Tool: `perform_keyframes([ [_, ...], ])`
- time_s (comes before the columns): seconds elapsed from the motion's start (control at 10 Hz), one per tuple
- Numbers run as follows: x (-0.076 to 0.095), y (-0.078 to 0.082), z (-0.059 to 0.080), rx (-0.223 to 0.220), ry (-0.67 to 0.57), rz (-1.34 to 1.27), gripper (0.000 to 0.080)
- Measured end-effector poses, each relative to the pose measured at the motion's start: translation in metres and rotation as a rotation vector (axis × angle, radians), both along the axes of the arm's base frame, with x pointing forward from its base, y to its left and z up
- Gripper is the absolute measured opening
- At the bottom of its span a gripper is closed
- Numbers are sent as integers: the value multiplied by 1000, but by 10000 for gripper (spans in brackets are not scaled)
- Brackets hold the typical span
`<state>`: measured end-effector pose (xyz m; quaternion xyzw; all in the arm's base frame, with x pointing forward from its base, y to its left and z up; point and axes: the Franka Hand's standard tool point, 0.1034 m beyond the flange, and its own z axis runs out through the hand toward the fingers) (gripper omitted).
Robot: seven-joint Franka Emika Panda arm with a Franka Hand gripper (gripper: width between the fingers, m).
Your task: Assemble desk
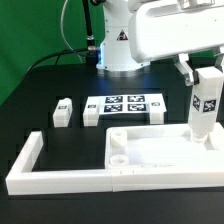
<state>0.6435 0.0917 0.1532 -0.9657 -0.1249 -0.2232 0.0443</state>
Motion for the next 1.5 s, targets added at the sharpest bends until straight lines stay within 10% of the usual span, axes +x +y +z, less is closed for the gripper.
perform_keyframes([
  [0.3,-3,21,-10,10,-22,16,288],
  [1.5,-5,20,-32,11,-48,18,288],
])
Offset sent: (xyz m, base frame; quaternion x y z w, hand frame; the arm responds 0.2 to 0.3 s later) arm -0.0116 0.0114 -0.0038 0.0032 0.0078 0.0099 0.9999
